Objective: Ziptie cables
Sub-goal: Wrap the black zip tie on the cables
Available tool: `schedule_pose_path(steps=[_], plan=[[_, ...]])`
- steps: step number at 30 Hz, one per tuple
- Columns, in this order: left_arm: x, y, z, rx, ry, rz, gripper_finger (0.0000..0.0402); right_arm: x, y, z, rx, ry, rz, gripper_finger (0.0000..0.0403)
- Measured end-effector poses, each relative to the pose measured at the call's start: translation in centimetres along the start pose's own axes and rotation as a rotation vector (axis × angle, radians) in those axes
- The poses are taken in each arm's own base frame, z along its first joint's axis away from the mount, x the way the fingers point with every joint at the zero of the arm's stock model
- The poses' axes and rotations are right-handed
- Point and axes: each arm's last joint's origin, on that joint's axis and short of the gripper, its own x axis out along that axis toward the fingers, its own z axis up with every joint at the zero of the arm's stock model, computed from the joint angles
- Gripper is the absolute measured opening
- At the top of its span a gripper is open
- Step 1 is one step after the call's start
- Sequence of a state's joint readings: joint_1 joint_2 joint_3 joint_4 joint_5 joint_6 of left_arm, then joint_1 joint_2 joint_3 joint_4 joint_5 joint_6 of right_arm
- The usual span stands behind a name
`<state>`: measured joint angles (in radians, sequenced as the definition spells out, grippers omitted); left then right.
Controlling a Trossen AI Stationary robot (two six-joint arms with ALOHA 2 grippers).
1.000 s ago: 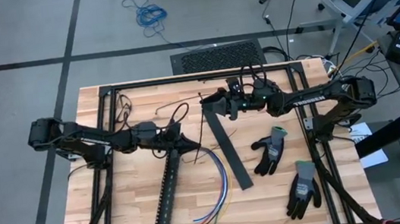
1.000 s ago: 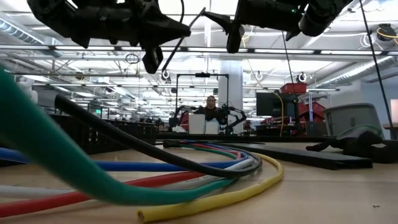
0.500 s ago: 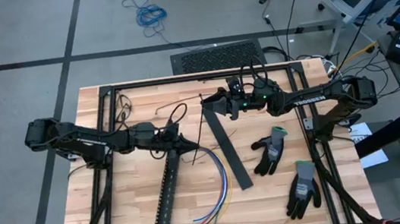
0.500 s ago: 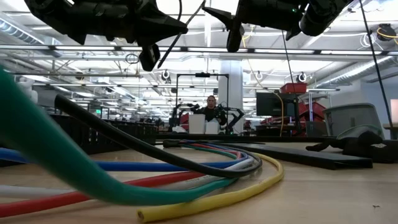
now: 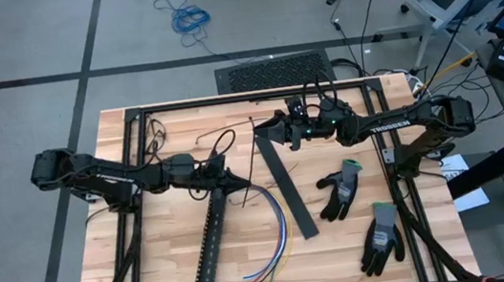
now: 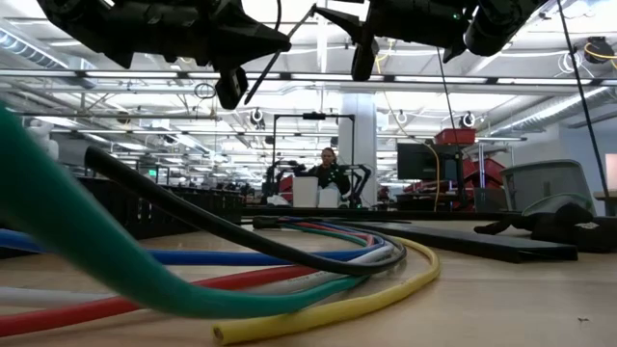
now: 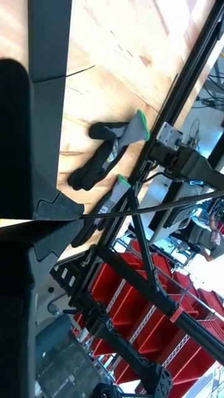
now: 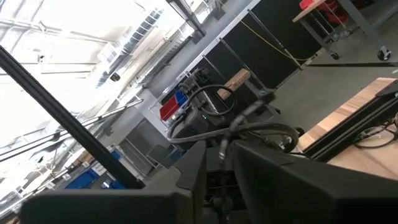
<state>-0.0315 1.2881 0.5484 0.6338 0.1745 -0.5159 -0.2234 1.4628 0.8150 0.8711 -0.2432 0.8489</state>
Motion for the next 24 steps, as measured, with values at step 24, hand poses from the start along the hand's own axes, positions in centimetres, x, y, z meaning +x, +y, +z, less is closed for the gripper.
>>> schedule_pose_path(steps=[24], plan=[[0.01,0.07,0.03,0.007,-0.013,0.023,0.0,0.0,0.17,0.12,0.0,-0.014,0.016,0.0063]])
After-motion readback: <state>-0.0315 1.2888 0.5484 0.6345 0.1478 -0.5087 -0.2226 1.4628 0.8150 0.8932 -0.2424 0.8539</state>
